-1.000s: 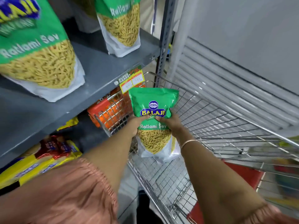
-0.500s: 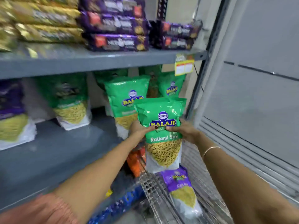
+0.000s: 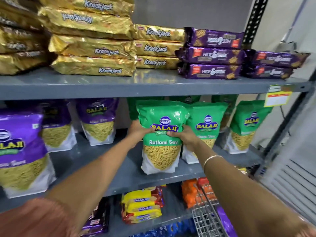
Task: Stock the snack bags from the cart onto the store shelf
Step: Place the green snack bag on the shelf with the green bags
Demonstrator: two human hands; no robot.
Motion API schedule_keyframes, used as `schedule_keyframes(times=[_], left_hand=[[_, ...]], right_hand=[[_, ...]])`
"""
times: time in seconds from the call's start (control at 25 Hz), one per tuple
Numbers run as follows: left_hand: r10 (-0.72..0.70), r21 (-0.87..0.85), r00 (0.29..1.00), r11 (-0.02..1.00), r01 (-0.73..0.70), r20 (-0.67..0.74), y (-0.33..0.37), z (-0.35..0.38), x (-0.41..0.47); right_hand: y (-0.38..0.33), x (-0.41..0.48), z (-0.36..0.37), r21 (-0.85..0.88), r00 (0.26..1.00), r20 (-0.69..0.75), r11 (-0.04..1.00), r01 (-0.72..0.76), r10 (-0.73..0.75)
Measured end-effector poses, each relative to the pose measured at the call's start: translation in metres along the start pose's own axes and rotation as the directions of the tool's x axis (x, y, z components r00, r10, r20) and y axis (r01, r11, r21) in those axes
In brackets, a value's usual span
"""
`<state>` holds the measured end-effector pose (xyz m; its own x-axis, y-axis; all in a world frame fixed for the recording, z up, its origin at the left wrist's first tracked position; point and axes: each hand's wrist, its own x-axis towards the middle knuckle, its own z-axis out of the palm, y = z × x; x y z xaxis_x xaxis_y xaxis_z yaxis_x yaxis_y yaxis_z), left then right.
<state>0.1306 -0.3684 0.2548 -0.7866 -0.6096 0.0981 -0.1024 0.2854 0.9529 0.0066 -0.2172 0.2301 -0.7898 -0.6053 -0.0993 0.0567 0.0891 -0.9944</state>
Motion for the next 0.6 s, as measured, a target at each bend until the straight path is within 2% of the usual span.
schedule_keyframes(times=[0.08, 0.24, 0.36, 0.4, 0.48, 0.56, 0.6], left_hand=[[-0.054, 0.01, 0.994, 0.998, 0.055, -0.093, -0.007, -0.009, 0.01], [-0.115, 0.1, 0.983, 0.986, 0.13, -0.144, -0.034, -0.014, 0.016], [-0.11, 0.074, 0.97, 0.989, 0.128, -0.215, -0.033, -0.004, 0.001], [-0.064, 0.096, 0.947, 0.991, 0.098, -0.314, -0.033, 0.001, -0.007], [0.15, 0.248, 0.846, 0.969, -0.022, -0.512, -0.038, 0.011, -0.025], [0.348, 0.395, 0.785, 0.907, -0.144, -0.512, -0.049, 0.036, -0.046], [0.399, 0.427, 0.806, 0.881, -0.205, -0.437, -0.055, 0.058, -0.058]], right_hand=[[0.013, 0.029, 0.011, 0.012, 0.999, 0.004, 0.999, 0.041, -0.041], [0.001, 0.007, 0.034, -0.077, 1.0, -0.008, 0.997, 0.013, -0.014], [0.011, 0.006, 0.03, -0.119, 1.0, 0.025, 0.993, 0.018, -0.015], [0.013, 0.004, 0.027, -0.156, 0.999, 0.042, 0.988, 0.012, -0.005], [0.017, -0.004, 0.017, -0.236, 0.995, 0.095, 0.972, 0.01, 0.012], [0.021, -0.019, 0.0, -0.308, 0.989, 0.104, 0.949, -0.065, 0.102], [0.029, -0.027, -0.016, -0.367, 0.981, 0.109, 0.923, -0.111, 0.161]])
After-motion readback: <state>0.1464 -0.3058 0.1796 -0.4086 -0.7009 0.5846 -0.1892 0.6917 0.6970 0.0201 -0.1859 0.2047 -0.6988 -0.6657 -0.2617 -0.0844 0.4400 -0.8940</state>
